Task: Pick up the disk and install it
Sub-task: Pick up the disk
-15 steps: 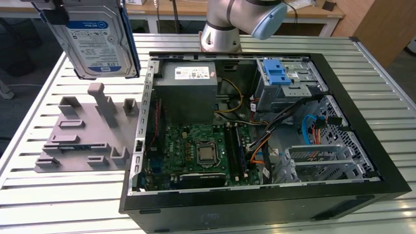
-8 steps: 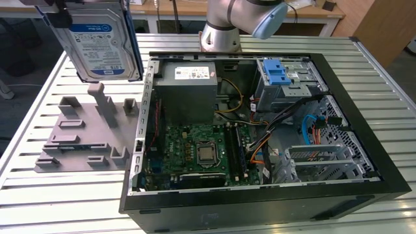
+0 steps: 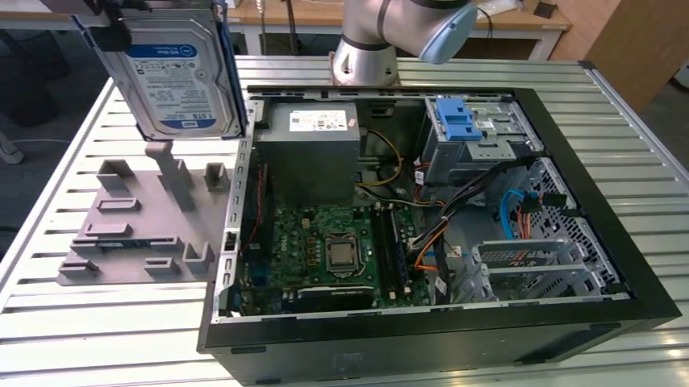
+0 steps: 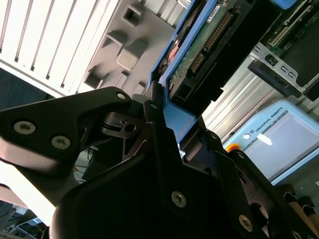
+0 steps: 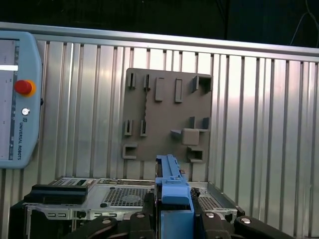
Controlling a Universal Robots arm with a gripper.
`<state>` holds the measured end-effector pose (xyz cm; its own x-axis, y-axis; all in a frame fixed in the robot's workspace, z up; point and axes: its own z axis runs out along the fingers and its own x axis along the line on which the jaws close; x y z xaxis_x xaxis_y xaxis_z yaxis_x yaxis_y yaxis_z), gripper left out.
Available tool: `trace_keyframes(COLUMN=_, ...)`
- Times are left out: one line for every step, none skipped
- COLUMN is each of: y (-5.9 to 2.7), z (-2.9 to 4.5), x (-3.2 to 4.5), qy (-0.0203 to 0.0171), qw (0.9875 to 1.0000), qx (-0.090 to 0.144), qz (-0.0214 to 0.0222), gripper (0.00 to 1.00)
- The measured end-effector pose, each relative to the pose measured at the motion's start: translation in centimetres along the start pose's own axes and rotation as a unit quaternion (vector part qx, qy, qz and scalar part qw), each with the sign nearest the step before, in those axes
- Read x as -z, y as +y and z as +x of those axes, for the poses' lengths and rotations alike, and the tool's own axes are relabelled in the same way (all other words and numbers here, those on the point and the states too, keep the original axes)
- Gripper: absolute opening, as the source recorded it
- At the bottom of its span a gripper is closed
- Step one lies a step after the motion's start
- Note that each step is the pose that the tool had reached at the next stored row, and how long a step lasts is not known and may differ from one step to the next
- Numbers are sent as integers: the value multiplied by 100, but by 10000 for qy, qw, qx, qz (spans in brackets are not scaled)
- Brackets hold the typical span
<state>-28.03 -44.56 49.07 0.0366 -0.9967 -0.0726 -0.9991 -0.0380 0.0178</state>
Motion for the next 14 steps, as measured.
trace_keyframes(y=-17, z=7, x=0, qy=1, qw=10000, qx=0, qz=0, gripper=36)
trace_keyframes(y=-38, z=13, x=0, qy=2, qw=10000, qx=0, qz=0, gripper=36)
trace_keyframes(y=-62, z=18, x=-1, qy=3, qw=10000, qx=0, qz=0, gripper=36)
trace_keyframes(y=-89, z=23, x=-1, qy=4, qw=10000, qx=0, qz=0, gripper=36)
trace_keyframes(y=-115, z=28, x=-1, qy=5, qw=10000, qx=0, qz=0, gripper=36)
trace_keyframes(y=-140, z=32, x=-1, qy=6, qw=10000, qx=0, qz=0, gripper=36)
trace_keyframes(y=-165, z=36, x=-1, qy=7, qw=10000, qx=0, qz=0, gripper=36)
trace_keyframes(y=-190, z=40, x=-1, qy=8, qw=10000, qx=0, qz=0, gripper=36)
trace_keyframes(y=-212, z=44, x=-1, qy=10, qw=10000, qx=0, qz=0, gripper=36)
trace_keyframes(y=-234, z=48, x=-2, qy=11, qw=10000, qx=0, qz=0, gripper=36)
trace_keyframes(y=-257, z=50, x=-2, qy=13, qw=10000, qx=0, qz=0, gripper=36)
trace_keyframes(y=-277, z=53, x=-2, qy=16, qw=10000, qx=0, qz=0, gripper=36)
trace_keyframes(y=-297, z=56, x=-1, qy=18, qw=10000, qx=0, qz=0, gripper=36)
trace_keyframes(y=-318, z=58, x=-2, qy=20, qw=10000, qx=0, qz=0, gripper=36)
